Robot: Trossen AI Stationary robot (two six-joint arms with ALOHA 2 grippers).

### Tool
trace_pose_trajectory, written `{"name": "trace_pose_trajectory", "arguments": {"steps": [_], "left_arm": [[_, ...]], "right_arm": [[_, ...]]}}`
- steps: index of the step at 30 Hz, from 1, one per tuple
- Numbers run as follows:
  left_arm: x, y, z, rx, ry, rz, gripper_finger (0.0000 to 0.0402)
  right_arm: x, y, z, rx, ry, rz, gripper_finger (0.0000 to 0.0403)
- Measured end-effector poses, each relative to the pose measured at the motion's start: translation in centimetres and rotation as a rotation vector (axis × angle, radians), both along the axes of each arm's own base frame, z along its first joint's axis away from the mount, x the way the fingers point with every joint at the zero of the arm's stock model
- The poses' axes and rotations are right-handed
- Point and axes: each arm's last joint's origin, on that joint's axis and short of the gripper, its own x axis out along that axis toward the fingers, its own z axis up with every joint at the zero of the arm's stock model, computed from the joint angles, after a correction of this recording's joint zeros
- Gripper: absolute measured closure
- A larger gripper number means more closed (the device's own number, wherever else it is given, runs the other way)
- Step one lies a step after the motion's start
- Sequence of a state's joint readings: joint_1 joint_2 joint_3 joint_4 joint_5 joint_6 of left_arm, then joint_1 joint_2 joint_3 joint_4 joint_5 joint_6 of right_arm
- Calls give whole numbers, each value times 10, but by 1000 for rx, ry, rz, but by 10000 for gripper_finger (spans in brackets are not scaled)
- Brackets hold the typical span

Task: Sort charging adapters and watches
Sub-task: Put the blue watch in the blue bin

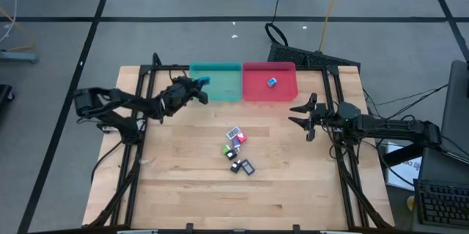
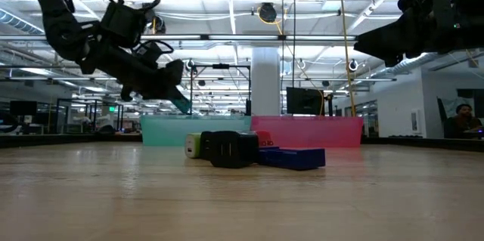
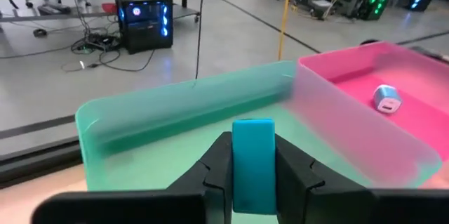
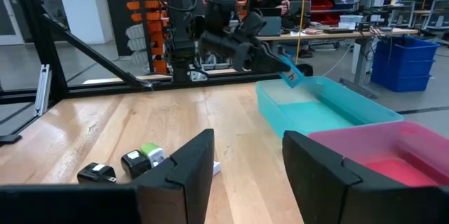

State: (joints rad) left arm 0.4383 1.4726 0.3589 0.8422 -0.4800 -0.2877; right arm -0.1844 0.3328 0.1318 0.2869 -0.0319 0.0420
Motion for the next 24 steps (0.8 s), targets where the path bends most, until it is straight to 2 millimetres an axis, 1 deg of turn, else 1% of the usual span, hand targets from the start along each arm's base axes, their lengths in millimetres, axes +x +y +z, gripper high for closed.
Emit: {"name": "trace_pose_trajectory", "arguments": {"steps": [3, 5, 12, 14, 20, 24], "left_arm": [[4, 3, -1, 19, 30, 45, 317], [4, 5, -2, 24, 36, 76, 312], [2, 9, -5, -8, 43, 93, 340], [2, 9, -5, -9, 47, 93, 340], [1, 10, -7, -18, 55, 111, 304], [-1, 10, -11, -52, 70, 138, 297]], "right_arm": [[0, 0, 0, 4, -1, 0, 245], [0, 0, 0, 4, 0, 0, 245], [0, 0, 0, 3, 1, 0, 245], [0, 0, 0, 3, 1, 0, 245], [0, 0, 0, 3, 1, 0, 245], [0, 0, 0, 3, 1, 0, 245]]}}
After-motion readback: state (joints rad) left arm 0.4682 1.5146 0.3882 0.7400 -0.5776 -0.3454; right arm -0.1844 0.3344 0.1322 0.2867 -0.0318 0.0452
